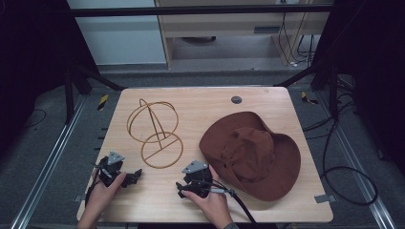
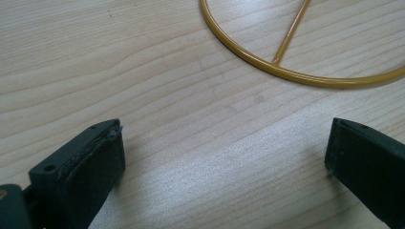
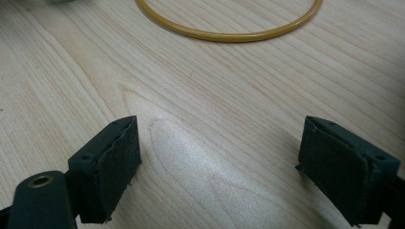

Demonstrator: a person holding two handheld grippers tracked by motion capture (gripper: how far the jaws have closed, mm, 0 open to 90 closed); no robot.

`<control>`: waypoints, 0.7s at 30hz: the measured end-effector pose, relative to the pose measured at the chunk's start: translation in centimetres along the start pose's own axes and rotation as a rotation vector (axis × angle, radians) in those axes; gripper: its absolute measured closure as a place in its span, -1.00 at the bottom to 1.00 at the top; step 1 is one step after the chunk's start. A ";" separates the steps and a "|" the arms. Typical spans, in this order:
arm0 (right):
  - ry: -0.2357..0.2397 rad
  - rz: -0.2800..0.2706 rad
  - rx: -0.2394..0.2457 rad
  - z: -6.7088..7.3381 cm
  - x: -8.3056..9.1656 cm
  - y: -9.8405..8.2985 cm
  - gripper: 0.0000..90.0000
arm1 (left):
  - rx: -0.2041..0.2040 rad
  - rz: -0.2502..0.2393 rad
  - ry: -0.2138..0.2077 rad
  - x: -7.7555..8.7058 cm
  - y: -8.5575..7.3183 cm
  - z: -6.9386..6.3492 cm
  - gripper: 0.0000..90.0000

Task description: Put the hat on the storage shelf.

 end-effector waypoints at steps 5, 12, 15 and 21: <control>-0.001 0.000 0.000 0.0 0.0 0.0 -0.68 | 0.001 -0.002 -0.001 0.0 0.0 0.0 -1.00; -0.003 0.002 0.000 0.0 0.0 0.0 -0.68 | 0.003 -0.005 0.000 0.0 0.0 0.0 -1.00; -0.001 0.002 -0.001 0.0 0.0 0.0 -0.68 | 0.004 -0.006 0.000 0.0 0.0 0.0 -1.00; 0.022 0.042 0.033 0.2 0.6 -0.1 -0.73 | 0.007 -0.009 0.001 -0.1 0.1 -0.1 -1.00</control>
Point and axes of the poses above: each handheld gripper's, and its own axes: x roughly backward along the jaws, y roughly out of its top, z roughly to its left, the point moved 9 cm from there along -x, roughly forward along the jaws, and after that the axes turned 10 degrees about -y, right-handed, at the moved point
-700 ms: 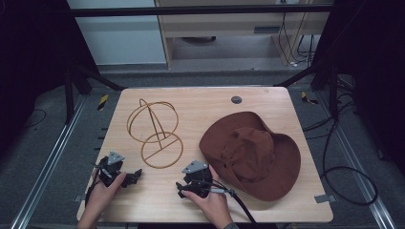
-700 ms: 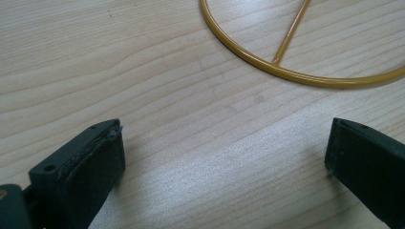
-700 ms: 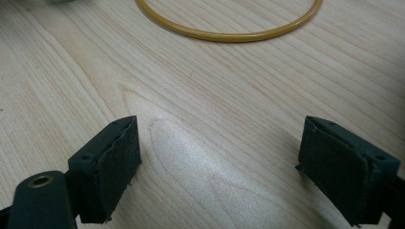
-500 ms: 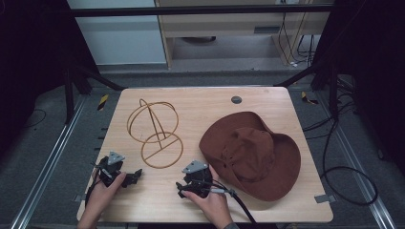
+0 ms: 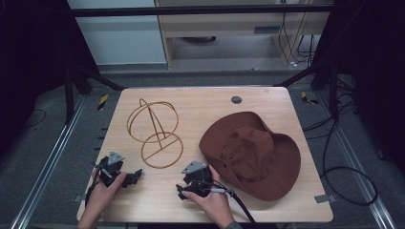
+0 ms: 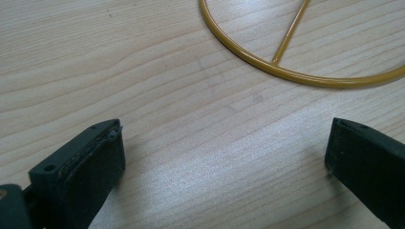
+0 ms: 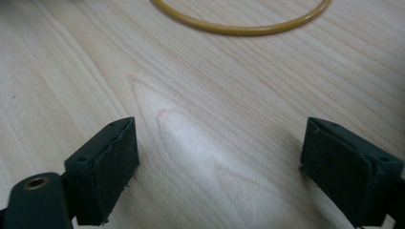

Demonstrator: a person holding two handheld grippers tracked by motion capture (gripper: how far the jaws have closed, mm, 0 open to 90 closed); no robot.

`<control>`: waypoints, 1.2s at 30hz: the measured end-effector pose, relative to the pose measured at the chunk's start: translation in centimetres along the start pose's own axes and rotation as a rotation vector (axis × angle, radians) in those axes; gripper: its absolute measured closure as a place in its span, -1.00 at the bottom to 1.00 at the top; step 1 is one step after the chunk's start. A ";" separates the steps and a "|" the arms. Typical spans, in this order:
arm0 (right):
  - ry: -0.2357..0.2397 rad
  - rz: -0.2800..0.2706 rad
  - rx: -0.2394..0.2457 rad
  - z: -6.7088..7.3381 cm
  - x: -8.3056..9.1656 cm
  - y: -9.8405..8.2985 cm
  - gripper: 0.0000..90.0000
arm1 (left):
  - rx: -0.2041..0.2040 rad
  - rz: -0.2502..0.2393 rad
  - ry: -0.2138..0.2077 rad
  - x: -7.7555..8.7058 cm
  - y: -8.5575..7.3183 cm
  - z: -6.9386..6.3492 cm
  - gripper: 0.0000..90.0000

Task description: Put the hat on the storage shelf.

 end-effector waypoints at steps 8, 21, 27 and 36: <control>-0.009 -0.044 0.097 -1.1 4.8 3.3 -0.78 | -0.004 0.007 0.001 0.1 -0.1 0.0 -1.00; -0.038 -0.012 0.138 -8.8 10.2 4.9 -0.79 | -0.006 0.010 0.001 0.1 -0.1 0.0 -1.00; -0.078 0.001 0.097 -13.2 11.9 5.0 -0.68 | -0.006 0.010 0.001 0.1 -0.1 0.0 -1.00; -0.126 0.070 0.107 -17.5 13.4 3.7 -0.56 | -0.004 0.007 0.001 0.1 -0.1 0.0 -1.00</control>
Point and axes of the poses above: each handheld gripper's, and its own axes: x roughly backward along the jaws, y roughly out of its top, z roughly to its left, the point moved 9 cm from there along -x, roughly forward along the jaws, and after that the axes turned 10 degrees about -y, right-handed, at the moved point
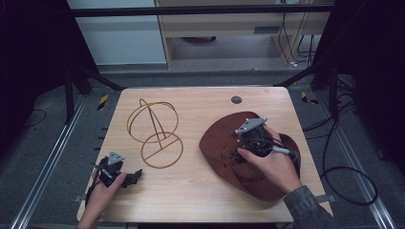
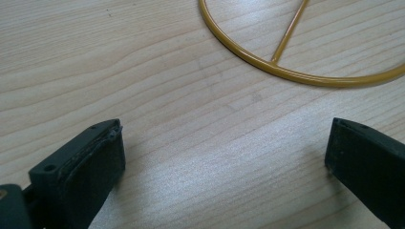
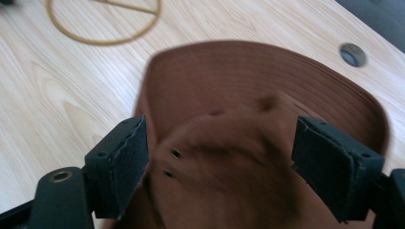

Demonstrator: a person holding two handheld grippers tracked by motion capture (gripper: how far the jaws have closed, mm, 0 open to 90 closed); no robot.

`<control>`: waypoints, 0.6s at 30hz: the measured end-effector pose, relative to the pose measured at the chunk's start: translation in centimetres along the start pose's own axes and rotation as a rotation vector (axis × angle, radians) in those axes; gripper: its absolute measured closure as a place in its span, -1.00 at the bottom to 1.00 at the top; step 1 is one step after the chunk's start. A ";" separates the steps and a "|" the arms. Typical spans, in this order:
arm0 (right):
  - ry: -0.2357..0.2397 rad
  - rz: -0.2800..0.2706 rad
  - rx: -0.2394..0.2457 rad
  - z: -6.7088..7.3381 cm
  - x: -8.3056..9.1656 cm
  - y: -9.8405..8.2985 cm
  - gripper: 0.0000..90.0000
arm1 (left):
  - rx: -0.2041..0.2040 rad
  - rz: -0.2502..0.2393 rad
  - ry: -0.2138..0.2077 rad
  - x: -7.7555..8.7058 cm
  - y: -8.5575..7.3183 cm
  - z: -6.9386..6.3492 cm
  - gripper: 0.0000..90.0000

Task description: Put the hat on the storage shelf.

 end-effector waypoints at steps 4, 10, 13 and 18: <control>0.007 0.028 0.019 -0.9 0.6 -0.6 -0.60 | 0.000 0.000 0.000 0.0 0.0 0.0 -1.00; 0.046 0.038 0.009 -1.9 1.2 -1.2 -0.69 | 0.000 0.000 0.000 0.0 0.0 0.0 -1.00; 0.046 0.079 0.000 -2.7 1.1 -1.6 -0.78 | 0.000 0.000 0.001 0.0 0.0 0.0 -1.00; 0.058 0.123 -0.011 -3.9 0.7 -1.6 -0.83 | 0.000 0.000 0.001 0.0 0.0 0.0 -1.00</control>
Point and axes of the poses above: each handheld gripper's, and its own axes: x roughly backward along the jaws, y roughly out of its top, z roughly to its left, the point moved 9 cm from there along -x, roughly forward along the jaws, and after that the axes turned 10 degrees about -y, right-handed, at the moved point
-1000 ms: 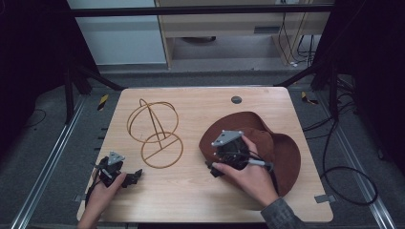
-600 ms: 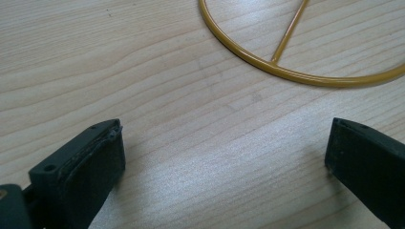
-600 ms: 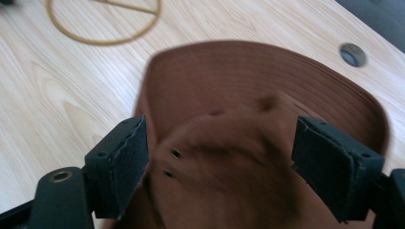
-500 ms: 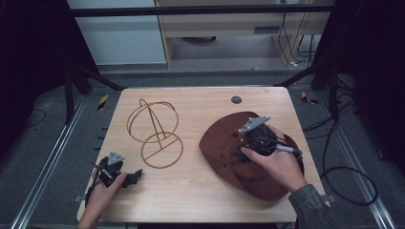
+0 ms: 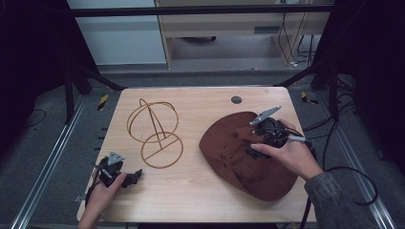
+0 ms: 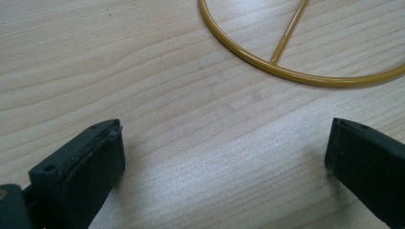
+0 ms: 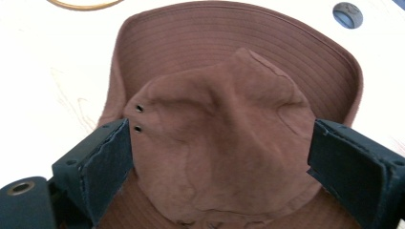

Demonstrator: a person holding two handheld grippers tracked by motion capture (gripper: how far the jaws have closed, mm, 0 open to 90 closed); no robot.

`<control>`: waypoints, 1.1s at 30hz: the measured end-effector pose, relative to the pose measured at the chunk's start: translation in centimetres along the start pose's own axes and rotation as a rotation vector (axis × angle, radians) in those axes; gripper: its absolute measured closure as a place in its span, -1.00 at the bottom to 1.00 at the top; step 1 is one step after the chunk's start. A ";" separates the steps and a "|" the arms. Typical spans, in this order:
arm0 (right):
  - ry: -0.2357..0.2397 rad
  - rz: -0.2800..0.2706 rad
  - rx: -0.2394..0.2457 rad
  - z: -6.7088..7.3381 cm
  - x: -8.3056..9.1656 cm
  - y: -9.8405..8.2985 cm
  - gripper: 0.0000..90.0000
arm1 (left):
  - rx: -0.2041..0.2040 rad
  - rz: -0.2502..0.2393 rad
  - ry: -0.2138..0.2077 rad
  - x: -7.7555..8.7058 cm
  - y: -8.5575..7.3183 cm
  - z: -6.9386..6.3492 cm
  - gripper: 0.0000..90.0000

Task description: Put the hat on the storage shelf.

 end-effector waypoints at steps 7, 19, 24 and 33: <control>0.013 0.046 0.012 -1.0 -0.4 0.6 -0.84 | 0.000 0.000 -0.001 0.0 0.0 0.0 -1.00; 0.069 0.102 0.013 -1.0 -2.8 1.5 -0.77 | 0.000 0.000 -0.001 0.0 0.0 0.0 -1.00; 0.080 0.121 0.008 -0.7 -4.1 1.6 -0.75 | 0.000 0.000 -0.001 0.0 0.0 0.0 -1.00; 0.073 0.128 -0.010 -0.6 -5.3 1.7 -0.70 | 0.000 0.000 -0.001 0.0 0.0 0.0 -1.00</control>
Point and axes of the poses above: each handheld gripper's, and its own axes: x roughly backward along the jaws, y roughly out of its top, z roughly to its left, the point moved 9 cm from there along -x, roughly forward along the jaws, and after that the axes turned 10 degrees about -y, right-handed, at the moved point
